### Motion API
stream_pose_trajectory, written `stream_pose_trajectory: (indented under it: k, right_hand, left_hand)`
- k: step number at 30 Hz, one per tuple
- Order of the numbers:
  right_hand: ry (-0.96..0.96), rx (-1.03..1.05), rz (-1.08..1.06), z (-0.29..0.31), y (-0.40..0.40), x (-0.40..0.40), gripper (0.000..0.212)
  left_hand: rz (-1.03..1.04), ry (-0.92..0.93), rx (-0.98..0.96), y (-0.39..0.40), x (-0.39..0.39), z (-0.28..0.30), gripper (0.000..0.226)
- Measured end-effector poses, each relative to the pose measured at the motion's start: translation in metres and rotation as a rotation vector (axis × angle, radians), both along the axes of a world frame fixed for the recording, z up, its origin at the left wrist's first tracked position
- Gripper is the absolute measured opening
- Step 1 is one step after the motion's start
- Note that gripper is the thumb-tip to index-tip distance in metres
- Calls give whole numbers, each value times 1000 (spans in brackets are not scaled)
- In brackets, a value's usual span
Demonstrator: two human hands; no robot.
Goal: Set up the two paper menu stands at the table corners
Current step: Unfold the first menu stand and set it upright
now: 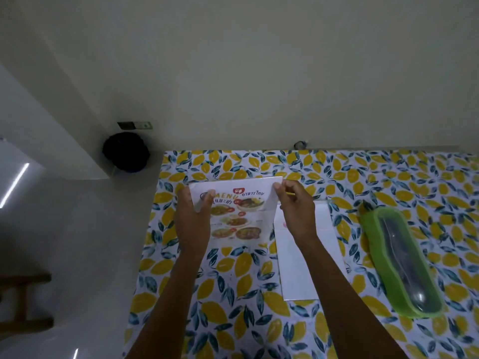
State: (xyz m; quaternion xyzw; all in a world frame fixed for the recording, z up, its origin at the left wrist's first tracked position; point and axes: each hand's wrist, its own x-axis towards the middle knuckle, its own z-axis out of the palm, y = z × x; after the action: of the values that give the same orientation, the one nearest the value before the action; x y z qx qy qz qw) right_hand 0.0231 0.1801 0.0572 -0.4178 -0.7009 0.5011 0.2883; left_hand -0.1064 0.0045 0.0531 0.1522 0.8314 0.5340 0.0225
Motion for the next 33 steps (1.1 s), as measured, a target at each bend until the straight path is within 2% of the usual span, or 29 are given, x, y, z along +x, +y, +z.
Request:
stream_pose_trajectory:
  k: [5, 8, 11, 17, 21, 29, 33]
  right_hand:
    - [-80, 18, -15, -6, -1, -10, 20]
    - [-114, -29, 2, -6, -2, -8, 27]
    - [-99, -65, -3, -8, -1, -1, 31]
    - [-94, -113, -14, -9, -2, 21, 36]
    - [-151, -147, 13, -19, 3, 45, 35]
    - [-298, -243, 81, -66, 25, 127, 36]
    - [-407, -250, 151, -100, 47, 182, 38]
  left_hand:
    - [-120, -101, -39, -10, -8, -24, 44]
    - [-130, -114, -61, -15, -7, -31, 46]
    - [-85, -102, -112, -17, 2, -36, 47]
    - [66, -116, -235, -24, 32, -52, 62]
    - [74, -71, -320, -24, 66, -60, 59]
    - [-1, -162, -419, 10, 158, -96, 62]
    - [-139, -225, -457, 44, 215, -108, 64]
